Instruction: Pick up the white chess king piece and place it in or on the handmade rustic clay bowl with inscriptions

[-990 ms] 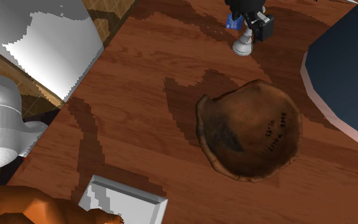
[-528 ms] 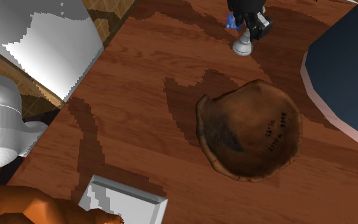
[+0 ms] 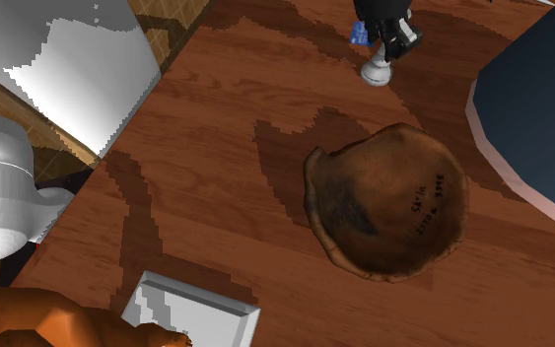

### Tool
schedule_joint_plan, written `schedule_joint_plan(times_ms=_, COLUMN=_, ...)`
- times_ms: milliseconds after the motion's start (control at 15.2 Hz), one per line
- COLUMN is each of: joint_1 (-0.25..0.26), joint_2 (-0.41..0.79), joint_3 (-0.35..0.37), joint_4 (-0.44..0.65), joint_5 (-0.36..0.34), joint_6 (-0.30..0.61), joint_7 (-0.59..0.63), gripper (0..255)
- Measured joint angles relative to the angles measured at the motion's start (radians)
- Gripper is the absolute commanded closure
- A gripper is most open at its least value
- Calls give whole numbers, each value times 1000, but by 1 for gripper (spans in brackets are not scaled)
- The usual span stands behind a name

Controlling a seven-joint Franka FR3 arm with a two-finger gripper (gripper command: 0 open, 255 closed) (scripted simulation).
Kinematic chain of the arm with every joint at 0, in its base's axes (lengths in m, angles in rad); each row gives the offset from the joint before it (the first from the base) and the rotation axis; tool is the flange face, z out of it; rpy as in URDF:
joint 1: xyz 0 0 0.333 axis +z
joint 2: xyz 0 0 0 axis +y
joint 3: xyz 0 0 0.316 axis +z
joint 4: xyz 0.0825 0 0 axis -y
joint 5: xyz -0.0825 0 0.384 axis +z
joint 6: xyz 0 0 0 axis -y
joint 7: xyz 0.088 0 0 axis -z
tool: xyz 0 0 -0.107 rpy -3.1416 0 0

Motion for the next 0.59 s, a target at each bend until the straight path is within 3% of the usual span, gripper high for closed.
schedule_joint_plan(times_ms=594, joint_1=-2, joint_2=-7, joint_3=-4, joint_4=82, joint_5=-19, joint_6=-87, joint_7=27, gripper=255)
